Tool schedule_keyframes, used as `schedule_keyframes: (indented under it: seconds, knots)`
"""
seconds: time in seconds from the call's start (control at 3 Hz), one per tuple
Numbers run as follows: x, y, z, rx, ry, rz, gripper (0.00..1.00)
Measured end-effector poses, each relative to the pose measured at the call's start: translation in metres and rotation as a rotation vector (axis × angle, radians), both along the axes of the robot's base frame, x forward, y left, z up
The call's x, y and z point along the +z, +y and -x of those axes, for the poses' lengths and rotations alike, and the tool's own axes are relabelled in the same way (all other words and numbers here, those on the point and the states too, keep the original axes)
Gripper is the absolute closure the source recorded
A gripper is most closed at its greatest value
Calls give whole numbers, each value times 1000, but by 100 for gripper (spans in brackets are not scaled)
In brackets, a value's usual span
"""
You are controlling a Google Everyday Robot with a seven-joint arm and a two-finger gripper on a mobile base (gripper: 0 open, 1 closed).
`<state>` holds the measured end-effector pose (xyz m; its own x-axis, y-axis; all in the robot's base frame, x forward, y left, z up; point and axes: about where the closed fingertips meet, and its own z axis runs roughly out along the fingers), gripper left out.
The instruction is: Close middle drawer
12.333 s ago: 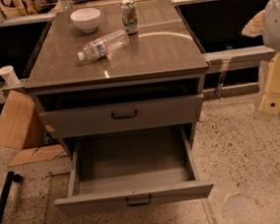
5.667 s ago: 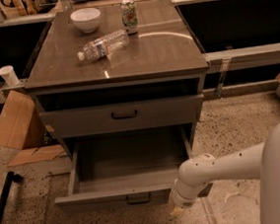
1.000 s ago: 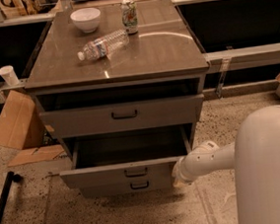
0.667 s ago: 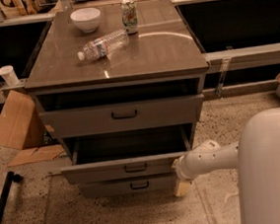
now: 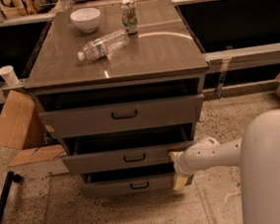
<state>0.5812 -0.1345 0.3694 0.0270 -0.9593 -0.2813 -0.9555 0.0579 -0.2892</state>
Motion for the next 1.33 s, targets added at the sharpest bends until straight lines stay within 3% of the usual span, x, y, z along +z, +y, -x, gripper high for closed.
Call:
schedule_keyframes:
  seconds: [0.33,0.67,1.0,1.33]
  knots:
    - [10,1,-24,8,-46,-21,50]
    - [10,-7,-41,2,-71,-33,73]
    - [3,-19,-57,-13,-76,-44,62]
    - [1,-24,-64,-19,-76,-48,38]
